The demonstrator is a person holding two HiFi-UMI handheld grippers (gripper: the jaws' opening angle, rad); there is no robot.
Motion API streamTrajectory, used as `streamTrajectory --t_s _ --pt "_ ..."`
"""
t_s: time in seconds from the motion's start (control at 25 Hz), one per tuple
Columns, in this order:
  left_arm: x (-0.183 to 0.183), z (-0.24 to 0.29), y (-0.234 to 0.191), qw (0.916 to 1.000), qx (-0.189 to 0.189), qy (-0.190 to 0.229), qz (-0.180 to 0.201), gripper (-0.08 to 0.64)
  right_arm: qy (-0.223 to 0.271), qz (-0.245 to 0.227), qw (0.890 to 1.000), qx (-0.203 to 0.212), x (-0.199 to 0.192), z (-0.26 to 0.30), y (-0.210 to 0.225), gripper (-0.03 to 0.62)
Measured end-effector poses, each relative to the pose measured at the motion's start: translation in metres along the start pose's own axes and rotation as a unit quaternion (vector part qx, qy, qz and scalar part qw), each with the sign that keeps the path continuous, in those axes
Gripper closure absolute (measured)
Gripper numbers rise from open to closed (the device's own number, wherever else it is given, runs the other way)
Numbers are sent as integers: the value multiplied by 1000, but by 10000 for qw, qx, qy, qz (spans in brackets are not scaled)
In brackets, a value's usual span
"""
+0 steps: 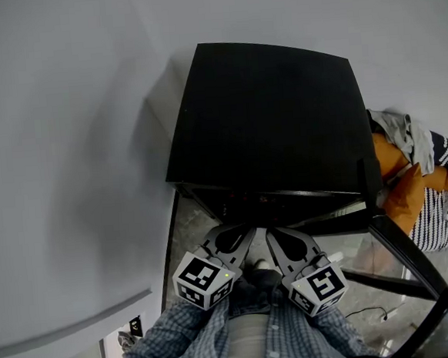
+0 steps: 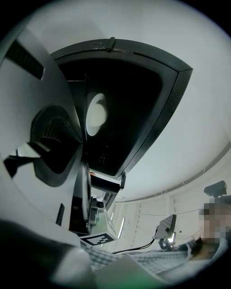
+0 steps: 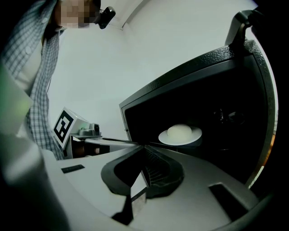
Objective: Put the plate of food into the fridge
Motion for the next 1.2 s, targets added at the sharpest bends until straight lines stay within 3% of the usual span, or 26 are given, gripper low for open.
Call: streamTrajectory --t_s 0.48,0.76,1.2 --pt "-1 0 2 9999 -72 -64 47 554 -90 -344 9994 0 0 -2 -1 586" --pt "-5 1 9 9978 -220 -323 535 554 -104 -509 9986 -65 3 -3 1 586" --pt "-6 2 7 9979 -259 -357 477 554 -114 -493 9986 -138 4 -3 4 586"
Point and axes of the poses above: the fingertips, and each gripper's own axes: z forward along the fingers, y to its right, x out of its top, the point moved 5 cm from there along -z, backward along the fingers, and after that the axes turned 4 degrees about y, right-handed, at the moved point
